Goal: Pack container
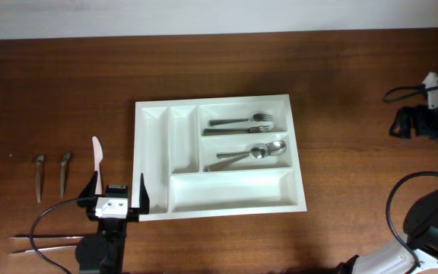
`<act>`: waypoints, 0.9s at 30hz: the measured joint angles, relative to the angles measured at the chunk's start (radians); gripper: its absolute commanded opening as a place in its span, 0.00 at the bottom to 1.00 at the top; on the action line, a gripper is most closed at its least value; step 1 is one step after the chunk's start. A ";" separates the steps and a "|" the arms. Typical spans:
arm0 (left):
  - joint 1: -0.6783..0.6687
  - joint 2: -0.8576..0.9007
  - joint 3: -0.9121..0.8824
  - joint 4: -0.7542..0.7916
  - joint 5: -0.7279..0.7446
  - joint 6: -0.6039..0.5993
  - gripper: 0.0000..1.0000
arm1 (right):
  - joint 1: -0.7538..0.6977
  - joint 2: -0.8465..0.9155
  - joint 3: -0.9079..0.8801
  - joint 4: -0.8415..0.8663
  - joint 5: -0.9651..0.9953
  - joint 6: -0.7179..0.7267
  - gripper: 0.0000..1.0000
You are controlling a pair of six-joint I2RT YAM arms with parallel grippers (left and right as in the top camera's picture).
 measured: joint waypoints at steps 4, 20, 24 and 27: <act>0.000 0.000 0.000 0.000 0.000 0.000 0.99 | -0.043 0.000 0.000 0.092 -0.015 -0.024 0.99; 0.000 0.000 0.000 0.000 0.000 0.000 0.99 | -0.150 0.000 -0.035 0.156 -0.026 0.298 0.99; 0.000 0.000 0.000 0.000 0.000 0.000 0.99 | -0.150 0.000 -0.035 0.166 -0.026 0.316 0.99; 0.000 0.000 0.000 0.000 0.000 0.000 0.99 | -0.150 0.000 -0.035 0.166 -0.026 0.320 0.99</act>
